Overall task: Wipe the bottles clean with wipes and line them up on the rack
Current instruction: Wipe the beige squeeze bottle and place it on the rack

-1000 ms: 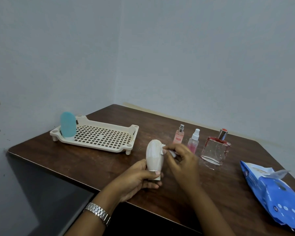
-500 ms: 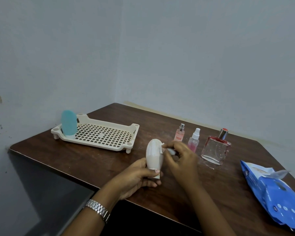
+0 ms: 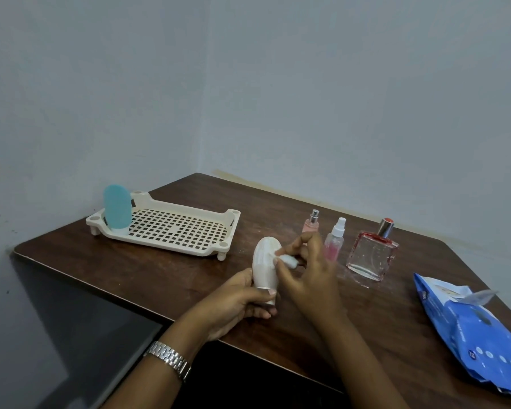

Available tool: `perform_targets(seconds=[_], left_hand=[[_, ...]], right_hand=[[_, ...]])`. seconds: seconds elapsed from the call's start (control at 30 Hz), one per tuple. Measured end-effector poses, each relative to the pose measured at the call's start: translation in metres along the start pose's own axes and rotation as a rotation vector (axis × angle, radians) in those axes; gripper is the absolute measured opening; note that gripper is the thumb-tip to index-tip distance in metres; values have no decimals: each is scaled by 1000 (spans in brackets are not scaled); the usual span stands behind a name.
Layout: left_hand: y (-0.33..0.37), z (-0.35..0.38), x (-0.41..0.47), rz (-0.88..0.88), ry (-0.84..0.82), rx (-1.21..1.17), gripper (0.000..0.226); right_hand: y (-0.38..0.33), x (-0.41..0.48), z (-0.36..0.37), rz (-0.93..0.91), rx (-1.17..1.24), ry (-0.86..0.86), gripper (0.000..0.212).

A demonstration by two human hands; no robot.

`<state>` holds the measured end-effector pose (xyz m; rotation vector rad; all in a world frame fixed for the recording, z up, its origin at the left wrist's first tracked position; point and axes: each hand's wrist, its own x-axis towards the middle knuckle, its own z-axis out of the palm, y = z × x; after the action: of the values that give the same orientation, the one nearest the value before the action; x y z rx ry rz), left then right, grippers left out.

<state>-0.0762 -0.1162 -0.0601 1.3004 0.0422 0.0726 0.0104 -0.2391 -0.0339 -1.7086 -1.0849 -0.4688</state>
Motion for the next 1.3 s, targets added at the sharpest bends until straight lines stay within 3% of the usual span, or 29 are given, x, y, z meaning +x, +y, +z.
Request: perform_targets(seconds=[0.27,0.43,0.63,0.9,1.1,1.3], left_hand=[[1,4,0,-12,-1,53,16],[0,2,-1,-3,7,60,19],[0,5,-1,1,10,90,15],[-2,7,-2,27,10,132,24],[-3,9,-2,19,2,149,23],[-3,10,-2,28,22,157,31]], right_hand=[[-1,5,-7,24,-31,31,43],[-4,-4,-3,-30,-50,-91,48],[-3,4,-10,-9,-113,-47,51],[-6,-5,-11,-72,-171,-174,50],[-6,8,-15,-69,-225,-168,44],[-13,-2,-10,-95,-251,-295,31]])
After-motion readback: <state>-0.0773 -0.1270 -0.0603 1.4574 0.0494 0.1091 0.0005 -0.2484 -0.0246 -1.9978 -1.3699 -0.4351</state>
